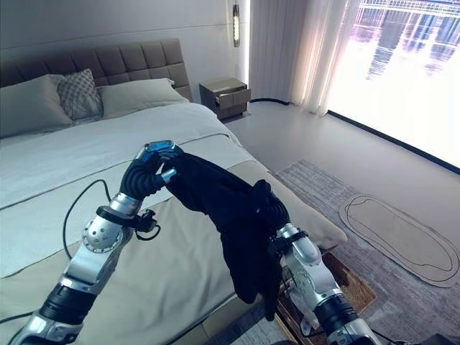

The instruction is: Pick up clothes into the bucket

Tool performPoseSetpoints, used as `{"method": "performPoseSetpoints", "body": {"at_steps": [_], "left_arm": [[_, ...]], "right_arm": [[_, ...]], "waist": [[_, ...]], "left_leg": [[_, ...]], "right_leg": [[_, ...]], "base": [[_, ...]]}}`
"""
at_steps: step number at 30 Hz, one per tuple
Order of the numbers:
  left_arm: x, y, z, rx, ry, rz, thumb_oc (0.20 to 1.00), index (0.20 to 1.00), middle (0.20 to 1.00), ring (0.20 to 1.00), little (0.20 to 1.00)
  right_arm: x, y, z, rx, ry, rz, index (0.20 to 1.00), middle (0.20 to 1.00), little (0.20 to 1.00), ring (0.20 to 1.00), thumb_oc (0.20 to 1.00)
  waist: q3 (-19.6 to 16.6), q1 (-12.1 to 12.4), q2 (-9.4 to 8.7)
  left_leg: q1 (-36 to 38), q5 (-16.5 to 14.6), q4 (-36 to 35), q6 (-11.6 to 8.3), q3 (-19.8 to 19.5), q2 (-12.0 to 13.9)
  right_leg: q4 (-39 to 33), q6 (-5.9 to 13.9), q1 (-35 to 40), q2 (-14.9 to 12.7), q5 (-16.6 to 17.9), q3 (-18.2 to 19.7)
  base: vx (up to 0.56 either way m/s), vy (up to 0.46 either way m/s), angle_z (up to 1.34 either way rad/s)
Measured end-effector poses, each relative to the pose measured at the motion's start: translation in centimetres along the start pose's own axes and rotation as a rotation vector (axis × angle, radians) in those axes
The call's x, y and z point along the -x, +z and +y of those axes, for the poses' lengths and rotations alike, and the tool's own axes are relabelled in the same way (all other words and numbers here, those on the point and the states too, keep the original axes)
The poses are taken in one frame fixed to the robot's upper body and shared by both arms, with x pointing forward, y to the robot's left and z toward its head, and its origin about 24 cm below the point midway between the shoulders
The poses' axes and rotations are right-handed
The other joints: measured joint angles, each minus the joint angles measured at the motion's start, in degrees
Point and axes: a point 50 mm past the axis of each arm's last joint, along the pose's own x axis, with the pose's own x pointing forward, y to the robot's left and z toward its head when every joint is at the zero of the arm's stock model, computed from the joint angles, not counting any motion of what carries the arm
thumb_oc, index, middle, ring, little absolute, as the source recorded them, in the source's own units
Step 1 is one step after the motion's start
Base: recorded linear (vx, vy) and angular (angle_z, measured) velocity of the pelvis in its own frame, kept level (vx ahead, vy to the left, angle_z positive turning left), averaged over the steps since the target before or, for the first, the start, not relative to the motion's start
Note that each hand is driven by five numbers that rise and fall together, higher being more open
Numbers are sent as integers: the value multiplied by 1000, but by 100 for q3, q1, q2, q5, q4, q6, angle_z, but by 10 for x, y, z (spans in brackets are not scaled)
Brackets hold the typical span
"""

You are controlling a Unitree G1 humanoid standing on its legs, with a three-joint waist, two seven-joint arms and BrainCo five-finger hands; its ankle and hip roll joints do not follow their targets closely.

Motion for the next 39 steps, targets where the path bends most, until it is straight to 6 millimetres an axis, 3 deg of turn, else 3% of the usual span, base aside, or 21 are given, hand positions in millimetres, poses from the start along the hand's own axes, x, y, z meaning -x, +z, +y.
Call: {"method": "performPoseSetpoints", "body": {"at_steps": [7, 11, 14, 17, 25, 33, 39], "left_arm": [[20, -23, 0, 56, 110, 110, 1000, 1000, 1000, 1000, 1000], [66, -46, 39, 25, 375, 269, 1000, 1000, 1000, 1000, 1000], [92, -57, 43, 59, 453, 354, 1000, 1000, 1000, 1000, 1000], [117, -69, 35, 134, 504, 443, 1000, 1000, 1000, 1000, 1000], [137, -69, 38, 153, 552, 472, 1000, 1000, 1000, 1000, 1000], [147, -69, 37, 165, 562, 493, 1000, 1000, 1000, 1000, 1000], [147, -69, 37, 187, 567, 480, 1000, 1000, 1000, 1000, 1000]], "right_arm": [[6, 10, -25, 32, -160, -32, 200, 200, 200, 200, 200], [34, 26, -79, 28, -495, -114, 200, 200, 200, 200, 200], [47, 36, -99, 54, -605, -151, 200, 200, 200, 200, 200], [57, 45, -117, 112, -688, -152, 200, 200, 200, 200, 200], [78, 77, -149, 291, -848, -194, 200, 200, 200, 200, 200], [96, 81, -172, 316, -998, -184, 200, 200, 200, 200, 200], [97, 80, -176, 316, -1027, -174, 200, 200, 200, 200, 200]], "waist": [[-3, 8, -12], [-9, 8, -8], [3, 29, -41], [20, 71, -78], [83, 162, -169], [223, 161, -198], [439, 171, -157]], "left_leg": [[-19, -8, 0, -8, 2, 4], [-87, -27, 0, -19, 0, 5], [-113, -3, 3, -44, -3, 3], [-125, -4, 2, -43, -9, 3], [-318, 1, 18, -36, -89, 3], [-395, -1, 13, -33, -133, -10], [-429, 4, 47, -30, -126, -12]], "right_leg": [[1, 12, -18, 5, -18, 2], [-1, 21, -50, 3, -52, -3], [0, 18, -107, 8, -48, -6], [-8, 34, -112, 7, -63, -18], [-1, 57, -259, 10, -86, -76], [-8, 66, -316, -2, -93, -100], [2, 65, -350, 1, -92, -94]], "base": [[0, 0, 0], [0, 0, 0], [0, 0, 0], [0, 0, 0], [1, -1, 4], [0, 0, 0], [-54, -6, -1]]}}
